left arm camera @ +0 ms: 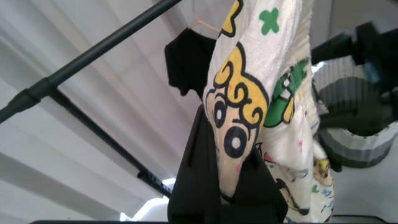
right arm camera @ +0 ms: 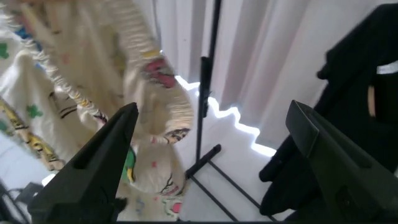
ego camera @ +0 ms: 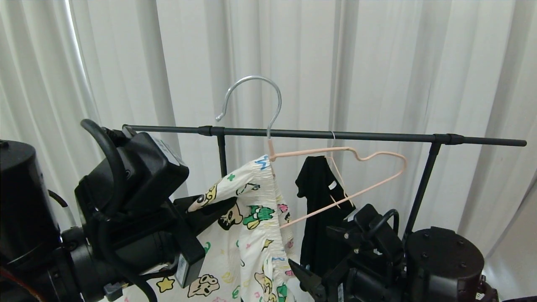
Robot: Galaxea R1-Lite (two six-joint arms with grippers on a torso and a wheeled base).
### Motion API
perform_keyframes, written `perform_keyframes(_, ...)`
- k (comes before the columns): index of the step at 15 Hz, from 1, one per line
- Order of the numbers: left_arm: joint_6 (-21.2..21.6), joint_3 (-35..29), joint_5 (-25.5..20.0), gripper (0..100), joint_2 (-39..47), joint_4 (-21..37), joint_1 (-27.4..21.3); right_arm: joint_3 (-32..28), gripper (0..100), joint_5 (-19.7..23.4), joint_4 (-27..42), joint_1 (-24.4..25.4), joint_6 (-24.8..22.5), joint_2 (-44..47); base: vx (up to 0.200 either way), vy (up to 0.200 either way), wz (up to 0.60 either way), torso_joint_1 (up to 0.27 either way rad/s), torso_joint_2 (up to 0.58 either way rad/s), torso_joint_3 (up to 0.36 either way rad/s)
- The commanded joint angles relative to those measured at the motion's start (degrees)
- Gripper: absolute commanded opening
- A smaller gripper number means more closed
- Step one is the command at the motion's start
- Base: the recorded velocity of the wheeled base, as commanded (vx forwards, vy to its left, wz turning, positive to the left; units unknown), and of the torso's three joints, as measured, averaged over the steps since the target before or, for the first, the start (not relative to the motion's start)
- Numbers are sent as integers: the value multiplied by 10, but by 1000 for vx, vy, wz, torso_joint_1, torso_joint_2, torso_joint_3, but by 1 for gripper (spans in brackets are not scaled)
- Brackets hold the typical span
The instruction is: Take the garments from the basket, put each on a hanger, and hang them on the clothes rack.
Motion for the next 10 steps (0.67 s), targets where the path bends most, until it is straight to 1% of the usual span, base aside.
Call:
perform_keyframes(1, 0, -3, 0, 0, -1, -1, -10, 3, 100, -1, 0, 14, 1, 13, 0, 0, 0, 0, 0, 0)
perform_keyframes(4, 0, -25, 1, 0, -2, -1, -10, 17, 100, -2, 0, 10, 2, 19, 0, 0, 0, 0, 0, 0)
perform_keyframes(7, 0, -29, 1, 0, -8, -1, -10, 17, 100, -2, 0, 9, 2, 19, 0, 0, 0, 0, 0, 0)
perform_keyframes(9, 0, -14, 3, 0, -20, -1, -1, 28, 100, -3, 0, -16, 0, 18, 0, 0, 0, 0, 0, 0)
perform_keyframes(10, 0, -5, 3, 0, -27, -1, 8, 36, 100, -2, 0, -38, -3, 15, 0, 0, 0, 0, 0, 0)
